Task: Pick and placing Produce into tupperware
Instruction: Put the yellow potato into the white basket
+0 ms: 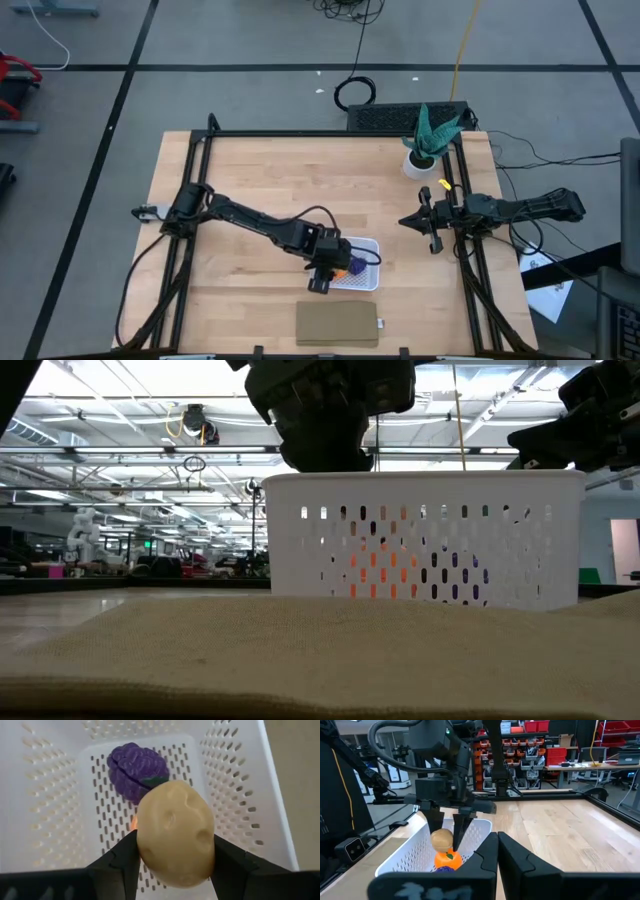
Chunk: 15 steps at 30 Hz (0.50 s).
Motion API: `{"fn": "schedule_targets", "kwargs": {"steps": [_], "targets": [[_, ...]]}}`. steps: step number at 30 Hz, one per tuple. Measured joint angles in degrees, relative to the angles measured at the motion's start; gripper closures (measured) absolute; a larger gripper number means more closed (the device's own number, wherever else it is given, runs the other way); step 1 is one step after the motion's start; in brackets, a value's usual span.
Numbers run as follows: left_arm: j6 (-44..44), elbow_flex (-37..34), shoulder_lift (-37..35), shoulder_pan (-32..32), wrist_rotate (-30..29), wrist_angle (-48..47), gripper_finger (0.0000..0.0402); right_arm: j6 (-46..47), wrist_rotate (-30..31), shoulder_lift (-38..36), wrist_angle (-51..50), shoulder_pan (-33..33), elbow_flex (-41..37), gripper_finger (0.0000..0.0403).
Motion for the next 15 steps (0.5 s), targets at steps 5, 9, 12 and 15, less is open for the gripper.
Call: {"fn": "schedule_targets", "kwargs": {"steps": [5,9,12,15], "targets": [[-0.16,0.0,0.0,-0.24,-0.44,0.01,0.0222,0.0,0.01,0.0,0.0,0.01,0.01,0.0403],[0.59,0.05,0.36,-0.45,-0.64,0.21,0.0222,0.0,-0.01,0.0,0.01,0.01,0.01,0.0403],[1.64,0.07,1.3,-0.58,-0.7,0.48,0.0222,0.0,0.01,-0.01,0.01,0.0,0.0,0.0403],[2.03,0.22,1.93,-0.58,-0.7,1.03,0.0222,0.0,0.01,0.0,0.0,-0.01,0.0,0.0403]]}}
